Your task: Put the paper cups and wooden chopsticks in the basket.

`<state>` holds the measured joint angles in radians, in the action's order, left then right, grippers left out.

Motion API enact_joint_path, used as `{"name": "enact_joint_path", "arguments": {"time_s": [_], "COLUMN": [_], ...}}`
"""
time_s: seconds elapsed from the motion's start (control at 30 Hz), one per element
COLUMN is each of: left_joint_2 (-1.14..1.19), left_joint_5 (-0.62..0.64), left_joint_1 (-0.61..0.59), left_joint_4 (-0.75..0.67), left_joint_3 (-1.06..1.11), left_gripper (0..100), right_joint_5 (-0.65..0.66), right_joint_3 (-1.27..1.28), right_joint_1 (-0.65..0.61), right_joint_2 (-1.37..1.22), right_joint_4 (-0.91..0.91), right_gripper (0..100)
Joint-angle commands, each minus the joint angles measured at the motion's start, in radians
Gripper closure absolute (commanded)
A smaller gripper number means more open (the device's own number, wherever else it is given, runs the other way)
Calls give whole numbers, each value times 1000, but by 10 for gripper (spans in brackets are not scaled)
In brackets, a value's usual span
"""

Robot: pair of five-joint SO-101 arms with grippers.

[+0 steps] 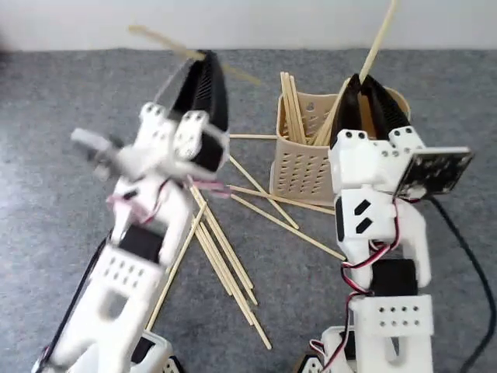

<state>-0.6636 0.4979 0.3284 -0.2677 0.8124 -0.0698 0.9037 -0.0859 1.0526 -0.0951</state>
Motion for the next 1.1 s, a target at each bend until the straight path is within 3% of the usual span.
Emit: {"name": "enact_joint_path", "arguments": {"time_s": [0.0,0.3,0.47,0.83,1.07], "left_joint_2": [175,391,419,417,416], "left_joint_5": [49,51,51,25,-35], "left_joint_1": [3,78,86,89,91], "left_joint_4": [57,114,120,120,183], "left_joint_3": [-188,-298,-280,-177,-145], "left_gripper": [987,987,987,984,835], "right_joint_5": [-12,-18,-18,-18,-17], "right_joint_3": [28,28,23,64,66], "right_joint_1": [13,18,18,-18,-18], "right_joint_2": [-33,-242,-223,-226,-321], "right_joint_4": [162,338,433,328,320], "right_gripper": [991,991,991,991,983]}}
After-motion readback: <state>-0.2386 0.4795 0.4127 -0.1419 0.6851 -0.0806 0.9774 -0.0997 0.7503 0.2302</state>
